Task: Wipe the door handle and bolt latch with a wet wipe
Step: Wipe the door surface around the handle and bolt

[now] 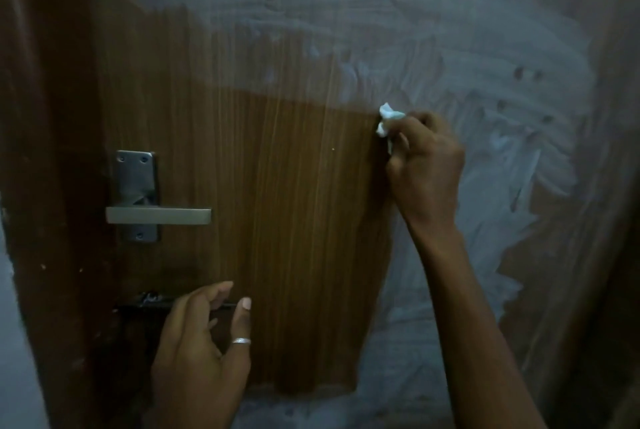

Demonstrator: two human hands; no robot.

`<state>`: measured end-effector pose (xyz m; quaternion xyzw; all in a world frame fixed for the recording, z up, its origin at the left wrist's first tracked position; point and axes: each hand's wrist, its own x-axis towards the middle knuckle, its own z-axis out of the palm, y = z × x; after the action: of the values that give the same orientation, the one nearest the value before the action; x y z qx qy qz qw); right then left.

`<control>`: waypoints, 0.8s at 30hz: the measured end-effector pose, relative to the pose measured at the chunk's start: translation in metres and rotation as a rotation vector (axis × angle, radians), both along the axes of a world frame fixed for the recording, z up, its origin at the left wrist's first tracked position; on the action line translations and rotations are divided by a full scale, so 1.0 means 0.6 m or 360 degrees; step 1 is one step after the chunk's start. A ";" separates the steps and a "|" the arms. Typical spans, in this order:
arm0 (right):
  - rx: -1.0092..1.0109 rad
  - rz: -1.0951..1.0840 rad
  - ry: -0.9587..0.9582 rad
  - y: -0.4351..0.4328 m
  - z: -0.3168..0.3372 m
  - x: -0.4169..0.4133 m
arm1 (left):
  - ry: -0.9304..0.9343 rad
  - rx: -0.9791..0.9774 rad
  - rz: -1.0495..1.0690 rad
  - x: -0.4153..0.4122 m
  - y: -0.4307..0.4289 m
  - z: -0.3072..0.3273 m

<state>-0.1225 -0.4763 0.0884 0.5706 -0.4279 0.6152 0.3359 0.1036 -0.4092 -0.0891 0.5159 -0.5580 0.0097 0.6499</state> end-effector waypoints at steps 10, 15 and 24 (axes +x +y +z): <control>0.0380 0.0053 0.0518 0.025 -0.212 0.012 | -0.0120 0.0107 -0.0104 -0.064 0.001 -0.022; 0.0146 0.0085 0.0193 -0.004 -0.051 0.038 | -0.0196 0.0186 -0.0172 -0.066 0.003 -0.015; 0.0550 0.0145 0.0818 0.022 -0.282 0.061 | -0.0198 0.0151 -0.0196 -0.061 -0.014 -0.016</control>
<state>-0.0861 -0.4630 -0.0810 0.7747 -0.4012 0.3834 0.3032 0.0670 -0.4179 -0.0986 0.5092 -0.6279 -0.0247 0.5881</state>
